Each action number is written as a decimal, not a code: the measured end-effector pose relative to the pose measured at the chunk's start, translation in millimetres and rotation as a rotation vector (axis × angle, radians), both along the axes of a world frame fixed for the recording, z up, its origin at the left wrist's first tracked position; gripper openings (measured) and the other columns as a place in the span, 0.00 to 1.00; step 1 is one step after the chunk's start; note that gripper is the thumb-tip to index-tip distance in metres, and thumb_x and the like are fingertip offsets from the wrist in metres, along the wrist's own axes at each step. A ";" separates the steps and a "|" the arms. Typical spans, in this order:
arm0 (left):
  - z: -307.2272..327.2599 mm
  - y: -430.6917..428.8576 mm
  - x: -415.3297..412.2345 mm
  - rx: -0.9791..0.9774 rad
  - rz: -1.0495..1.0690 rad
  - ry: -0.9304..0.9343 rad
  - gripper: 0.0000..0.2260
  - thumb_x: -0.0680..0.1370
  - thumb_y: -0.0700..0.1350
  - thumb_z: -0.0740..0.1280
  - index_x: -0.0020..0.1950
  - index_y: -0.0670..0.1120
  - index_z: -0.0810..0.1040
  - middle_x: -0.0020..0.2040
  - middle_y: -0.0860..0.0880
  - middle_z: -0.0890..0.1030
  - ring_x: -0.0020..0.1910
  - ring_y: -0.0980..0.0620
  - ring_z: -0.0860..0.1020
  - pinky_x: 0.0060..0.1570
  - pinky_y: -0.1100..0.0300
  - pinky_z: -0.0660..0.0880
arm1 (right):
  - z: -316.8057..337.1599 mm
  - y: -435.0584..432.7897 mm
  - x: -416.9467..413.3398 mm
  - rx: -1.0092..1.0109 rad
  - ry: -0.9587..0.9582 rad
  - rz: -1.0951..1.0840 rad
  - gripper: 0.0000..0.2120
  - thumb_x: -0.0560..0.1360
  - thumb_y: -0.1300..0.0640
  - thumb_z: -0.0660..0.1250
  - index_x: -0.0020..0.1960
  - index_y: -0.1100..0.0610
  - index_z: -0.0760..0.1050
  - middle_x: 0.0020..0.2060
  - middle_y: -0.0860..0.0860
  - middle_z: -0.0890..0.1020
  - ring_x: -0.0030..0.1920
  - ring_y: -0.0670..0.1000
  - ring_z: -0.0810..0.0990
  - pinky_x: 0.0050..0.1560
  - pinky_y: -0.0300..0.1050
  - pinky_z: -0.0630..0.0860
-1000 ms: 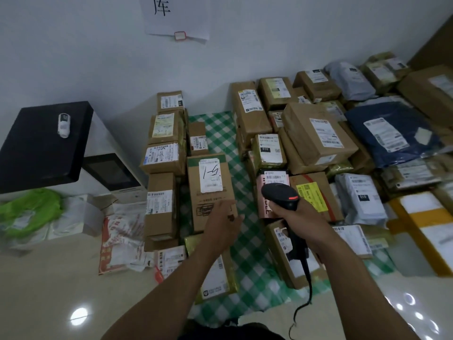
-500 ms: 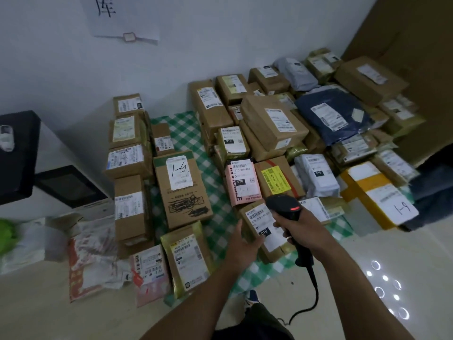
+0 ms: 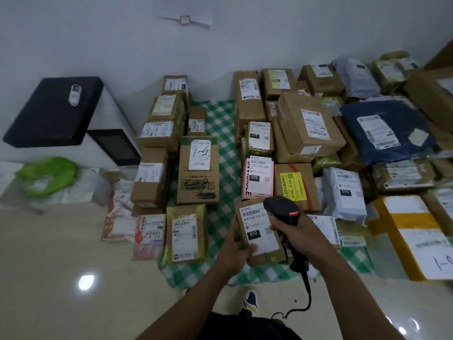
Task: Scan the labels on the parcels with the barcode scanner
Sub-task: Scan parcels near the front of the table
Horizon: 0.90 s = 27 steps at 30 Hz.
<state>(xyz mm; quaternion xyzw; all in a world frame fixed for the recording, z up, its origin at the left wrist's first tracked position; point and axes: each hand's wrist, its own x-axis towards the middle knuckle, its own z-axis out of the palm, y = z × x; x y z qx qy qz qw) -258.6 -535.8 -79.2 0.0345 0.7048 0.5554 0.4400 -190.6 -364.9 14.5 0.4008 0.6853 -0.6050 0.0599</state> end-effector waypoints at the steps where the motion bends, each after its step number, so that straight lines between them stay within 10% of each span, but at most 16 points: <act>1: 3.3 -6.4 -0.8 0.005 0.047 -0.002 0.45 0.76 0.36 0.74 0.75 0.74 0.54 0.63 0.57 0.78 0.63 0.51 0.79 0.57 0.49 0.82 | 0.8 -1.3 -3.3 -0.005 0.014 0.024 0.10 0.79 0.50 0.73 0.55 0.55 0.81 0.32 0.49 0.83 0.30 0.47 0.78 0.34 0.43 0.75; 4: 6.1 -27.5 -6.5 0.007 0.202 0.049 0.46 0.75 0.40 0.77 0.77 0.70 0.52 0.62 0.56 0.77 0.57 0.56 0.80 0.50 0.54 0.84 | 5.3 -9.9 -15.9 -0.041 0.056 0.090 0.07 0.79 0.50 0.73 0.51 0.54 0.83 0.40 0.60 0.85 0.35 0.50 0.78 0.40 0.49 0.76; 12: 40.5 -61.2 -60.1 -0.041 0.372 0.446 0.41 0.78 0.37 0.73 0.80 0.64 0.53 0.66 0.57 0.76 0.56 0.63 0.79 0.45 0.65 0.81 | 40.6 -53.5 -56.7 0.027 0.174 0.218 0.05 0.79 0.51 0.73 0.54 0.46 0.80 0.38 0.46 0.87 0.34 0.45 0.82 0.42 0.46 0.79; 16: 43.4 -65.4 -89.1 -0.113 0.336 0.650 0.45 0.76 0.46 0.73 0.82 0.68 0.47 0.71 0.51 0.75 0.67 0.49 0.76 0.59 0.42 0.79 | 59.7 -65.1 -76.2 0.076 0.173 0.326 0.08 0.79 0.48 0.72 0.58 0.44 0.80 0.35 0.46 0.86 0.32 0.43 0.81 0.37 0.42 0.77; 21: 36.7 -61.8 -105.9 -0.082 0.290 0.663 0.46 0.74 0.47 0.71 0.81 0.69 0.45 0.72 0.49 0.73 0.71 0.45 0.73 0.62 0.39 0.78 | 72.6 -68.8 -88.4 0.092 0.196 0.367 0.08 0.80 0.47 0.71 0.59 0.41 0.79 0.41 0.47 0.88 0.35 0.45 0.81 0.43 0.47 0.80; 25: 47.4 -58.6 -104.0 -0.165 0.271 0.641 0.43 0.77 0.41 0.72 0.84 0.59 0.51 0.71 0.46 0.71 0.70 0.48 0.72 0.55 0.62 0.77 | 78.3 -71.7 -86.8 0.121 0.154 0.439 0.12 0.80 0.47 0.71 0.61 0.36 0.75 0.41 0.46 0.87 0.35 0.40 0.82 0.39 0.39 0.79; 27: 48.5 -57.7 -100.5 -0.147 0.273 0.673 0.44 0.77 0.38 0.71 0.84 0.56 0.49 0.74 0.47 0.70 0.72 0.48 0.68 0.61 0.58 0.74 | 79.7 -73.7 -84.9 0.124 0.138 0.454 0.15 0.80 0.46 0.71 0.65 0.37 0.74 0.41 0.45 0.87 0.35 0.39 0.82 0.37 0.36 0.78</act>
